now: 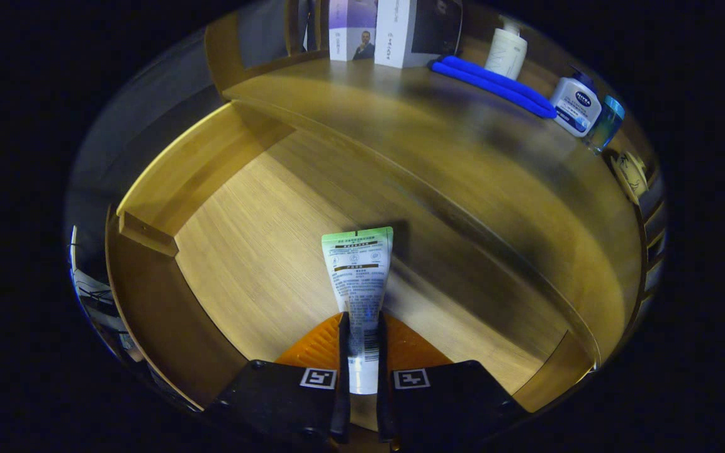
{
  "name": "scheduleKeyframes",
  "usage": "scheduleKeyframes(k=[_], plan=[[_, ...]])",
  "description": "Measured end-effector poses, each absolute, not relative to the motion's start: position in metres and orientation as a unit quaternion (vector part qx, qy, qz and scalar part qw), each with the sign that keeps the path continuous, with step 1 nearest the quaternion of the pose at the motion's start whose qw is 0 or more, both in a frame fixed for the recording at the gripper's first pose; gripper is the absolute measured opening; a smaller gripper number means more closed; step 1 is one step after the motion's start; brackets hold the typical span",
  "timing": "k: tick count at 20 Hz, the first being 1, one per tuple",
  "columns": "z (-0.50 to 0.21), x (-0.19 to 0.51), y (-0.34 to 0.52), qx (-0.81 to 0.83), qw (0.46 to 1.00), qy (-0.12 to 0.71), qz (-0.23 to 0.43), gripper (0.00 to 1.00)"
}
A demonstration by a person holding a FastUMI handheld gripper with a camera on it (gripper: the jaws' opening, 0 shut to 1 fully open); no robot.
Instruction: Pull open the drawer, take out the items inside it, and place them on the countertop above the cabinet.
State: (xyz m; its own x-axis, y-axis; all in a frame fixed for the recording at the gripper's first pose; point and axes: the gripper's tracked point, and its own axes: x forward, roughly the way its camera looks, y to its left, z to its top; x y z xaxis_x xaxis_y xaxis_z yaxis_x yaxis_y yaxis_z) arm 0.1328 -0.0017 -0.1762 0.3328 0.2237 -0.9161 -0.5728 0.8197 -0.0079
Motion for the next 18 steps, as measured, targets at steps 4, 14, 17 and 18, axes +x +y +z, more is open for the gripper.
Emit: scheduleKeyframes(k=[4, 14, 17, 18], plan=[[-0.154, 0.127, 0.013, -0.151, 0.813, 0.491, 0.274, 0.19], [-0.085, 0.13, 0.037, -0.083, 0.858, 0.41, 0.298, 0.18], [-0.064, 0.145, 0.034, -0.048, 0.878, 0.384, 0.281, 0.19], [-0.059, 0.152, 0.032, -0.036, 0.884, 0.378, 0.273, 0.18]])
